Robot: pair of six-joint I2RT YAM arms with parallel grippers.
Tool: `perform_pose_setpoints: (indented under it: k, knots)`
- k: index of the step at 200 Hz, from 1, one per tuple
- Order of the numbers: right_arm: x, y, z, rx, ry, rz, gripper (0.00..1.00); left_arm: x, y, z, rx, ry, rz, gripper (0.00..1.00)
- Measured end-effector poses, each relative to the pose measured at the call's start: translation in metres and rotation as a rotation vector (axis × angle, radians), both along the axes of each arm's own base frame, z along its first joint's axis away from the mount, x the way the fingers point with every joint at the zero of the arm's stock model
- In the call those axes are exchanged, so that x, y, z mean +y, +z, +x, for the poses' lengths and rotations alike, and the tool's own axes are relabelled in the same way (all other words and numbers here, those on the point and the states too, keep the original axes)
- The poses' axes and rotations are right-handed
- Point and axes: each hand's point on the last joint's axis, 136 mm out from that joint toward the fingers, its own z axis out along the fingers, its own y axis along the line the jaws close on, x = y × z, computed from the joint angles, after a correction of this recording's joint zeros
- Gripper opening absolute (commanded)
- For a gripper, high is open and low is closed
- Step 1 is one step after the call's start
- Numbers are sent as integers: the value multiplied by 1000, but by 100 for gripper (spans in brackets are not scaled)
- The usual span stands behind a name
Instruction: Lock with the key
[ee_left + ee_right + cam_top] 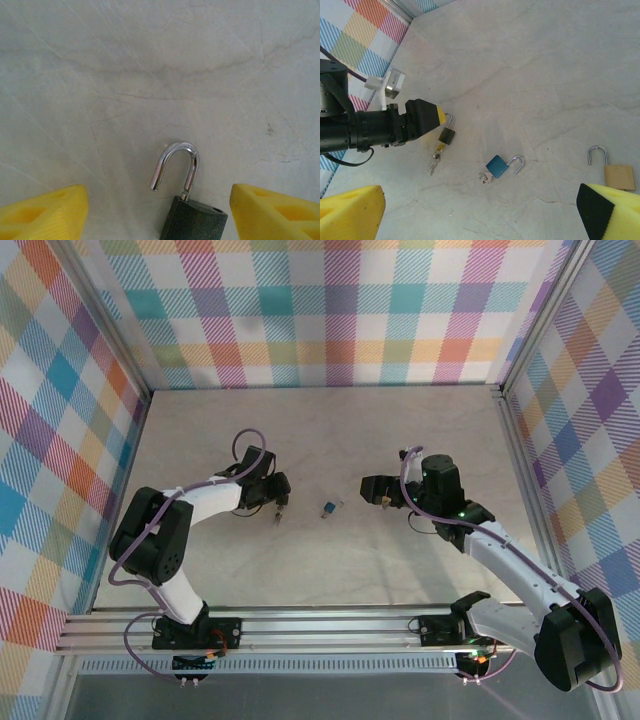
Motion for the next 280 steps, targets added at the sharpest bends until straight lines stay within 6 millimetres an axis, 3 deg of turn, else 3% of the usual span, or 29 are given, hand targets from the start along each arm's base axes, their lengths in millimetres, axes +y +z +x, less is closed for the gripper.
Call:
perform_pose_setpoints:
  k: [280]
  knots:
    - [4, 1, -2, -13, 9, -9, 99, -23, -3, 22, -33, -45, -72, 36]
